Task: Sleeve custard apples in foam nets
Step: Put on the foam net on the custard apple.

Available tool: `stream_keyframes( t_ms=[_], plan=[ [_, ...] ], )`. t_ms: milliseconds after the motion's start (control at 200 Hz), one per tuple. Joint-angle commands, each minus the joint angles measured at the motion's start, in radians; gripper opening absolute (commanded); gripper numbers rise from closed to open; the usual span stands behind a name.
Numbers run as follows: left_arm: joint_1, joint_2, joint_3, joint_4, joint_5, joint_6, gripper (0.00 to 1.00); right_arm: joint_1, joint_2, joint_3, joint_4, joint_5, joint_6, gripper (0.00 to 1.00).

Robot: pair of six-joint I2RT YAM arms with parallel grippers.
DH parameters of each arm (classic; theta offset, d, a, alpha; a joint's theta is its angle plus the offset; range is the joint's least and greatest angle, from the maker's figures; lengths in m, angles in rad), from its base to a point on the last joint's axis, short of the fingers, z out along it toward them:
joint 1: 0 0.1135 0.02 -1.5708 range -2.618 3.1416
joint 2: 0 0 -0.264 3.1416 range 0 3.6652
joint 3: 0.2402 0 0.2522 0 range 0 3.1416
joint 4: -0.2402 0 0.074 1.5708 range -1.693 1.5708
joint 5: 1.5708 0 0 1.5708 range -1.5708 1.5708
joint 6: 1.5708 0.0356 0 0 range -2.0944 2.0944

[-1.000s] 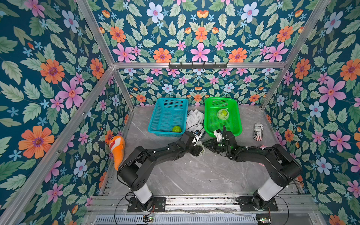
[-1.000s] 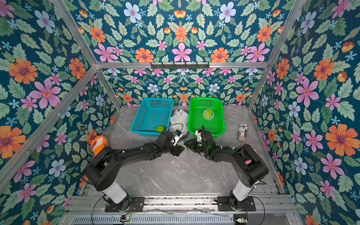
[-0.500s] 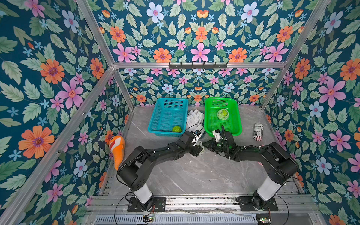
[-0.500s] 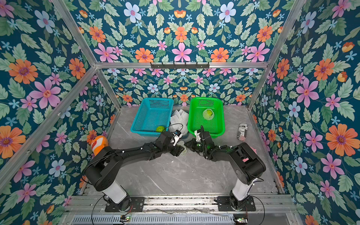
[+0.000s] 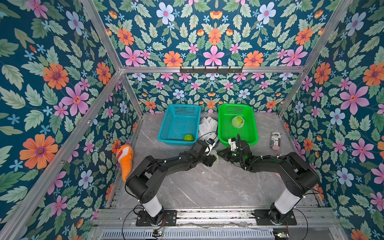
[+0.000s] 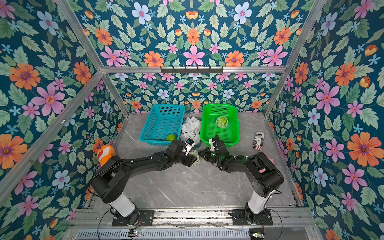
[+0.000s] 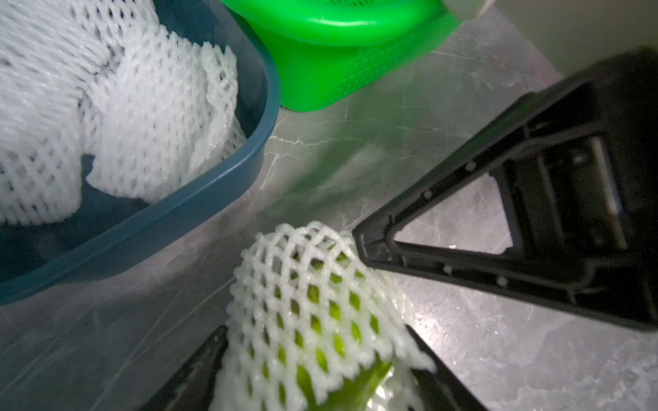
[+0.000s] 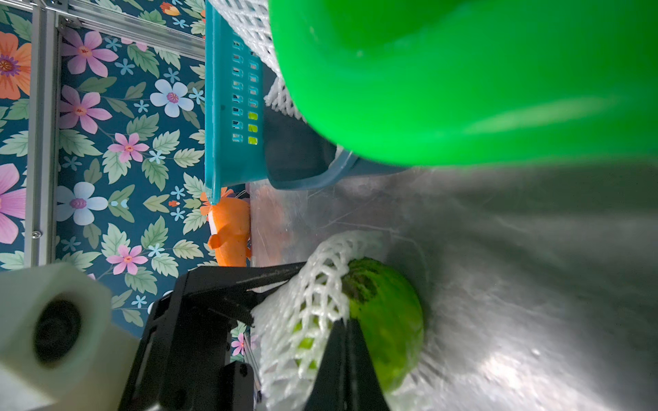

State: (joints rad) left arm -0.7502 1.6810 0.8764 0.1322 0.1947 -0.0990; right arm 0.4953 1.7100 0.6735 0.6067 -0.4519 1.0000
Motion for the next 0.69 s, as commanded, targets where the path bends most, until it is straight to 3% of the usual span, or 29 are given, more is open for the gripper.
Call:
stream_keyframes(
  t_ms=[0, 390, 690],
  plan=[
    [0.0, 0.008, 0.011, -0.064, 0.026, 0.001, 0.75, -0.001, 0.01, -0.001, -0.081, 0.025, 0.034, 0.04],
    [0.012, -0.01, 0.022, -0.047, 0.05, -0.024, 0.79, -0.001, -0.002, -0.007, -0.08, 0.013, 0.016, 0.04],
    [0.021, -0.004, 0.015, -0.054, 0.062, -0.021, 0.71, -0.002, -0.027, -0.011, -0.091, 0.019, 0.012, 0.04]
  ],
)
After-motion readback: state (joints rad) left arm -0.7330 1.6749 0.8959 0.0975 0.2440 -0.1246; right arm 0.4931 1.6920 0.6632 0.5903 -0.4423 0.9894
